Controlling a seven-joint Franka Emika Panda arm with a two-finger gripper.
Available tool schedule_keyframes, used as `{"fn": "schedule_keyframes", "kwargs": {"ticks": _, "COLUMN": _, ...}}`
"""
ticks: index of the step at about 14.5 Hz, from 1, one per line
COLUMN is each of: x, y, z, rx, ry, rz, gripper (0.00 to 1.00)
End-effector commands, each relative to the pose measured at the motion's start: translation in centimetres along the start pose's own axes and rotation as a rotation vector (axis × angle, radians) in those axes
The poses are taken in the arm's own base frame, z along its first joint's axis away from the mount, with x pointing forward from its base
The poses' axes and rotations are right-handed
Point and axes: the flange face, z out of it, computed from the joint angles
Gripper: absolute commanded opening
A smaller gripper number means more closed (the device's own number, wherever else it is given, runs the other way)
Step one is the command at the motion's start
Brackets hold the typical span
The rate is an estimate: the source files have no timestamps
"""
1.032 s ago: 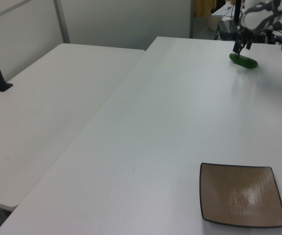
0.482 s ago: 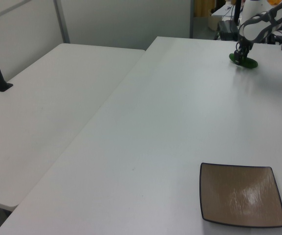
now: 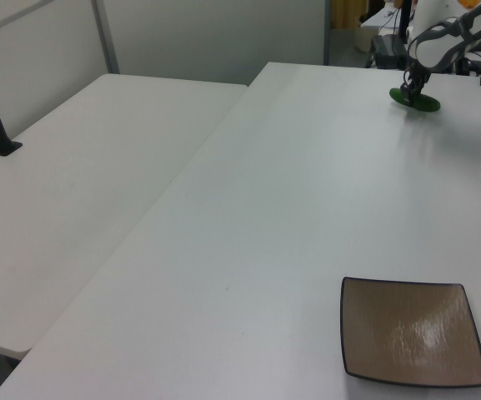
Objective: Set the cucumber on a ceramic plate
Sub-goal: 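Close the gripper around the middle of the cucumber, then lift the cucumber and carry it toward the brown square plate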
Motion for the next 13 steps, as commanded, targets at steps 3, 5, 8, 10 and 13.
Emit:
{"fn": "schedule_keyframes", "kwargs": {"ticks": 3, "x": 1.6, "y": -0.4, "z": -5.1, "rx": 0.015, "ry": 0.056, "rz": 0.019, "gripper": 0.14}}
{"fn": "schedule_keyframes", "kwargs": {"ticks": 5, "x": 2.4, "y": -2.4, "z": -8.2, "rx": 0.08, "ry": 0.068, "rz": 0.045, "gripper": 0.14}}
{"fn": "schedule_keyframes", "kwargs": {"ticks": 8, "x": 3.0, "y": -5.8, "z": -11.7, "rx": 0.119, "ry": 0.057, "rz": 0.038, "gripper": 0.12}}
{"fn": "schedule_keyframes", "kwargs": {"ticks": 10, "x": 3.1, "y": -8.1, "z": -14.4, "rx": 0.138, "ry": 0.044, "rz": 0.047, "gripper": 0.12}}
{"fn": "schedule_keyframes", "kwargs": {"ticks": 13, "x": 3.0, "y": -12.6, "z": -18.2, "rx": 0.173, "ry": 0.01, "rz": 0.043, "gripper": 0.12}}
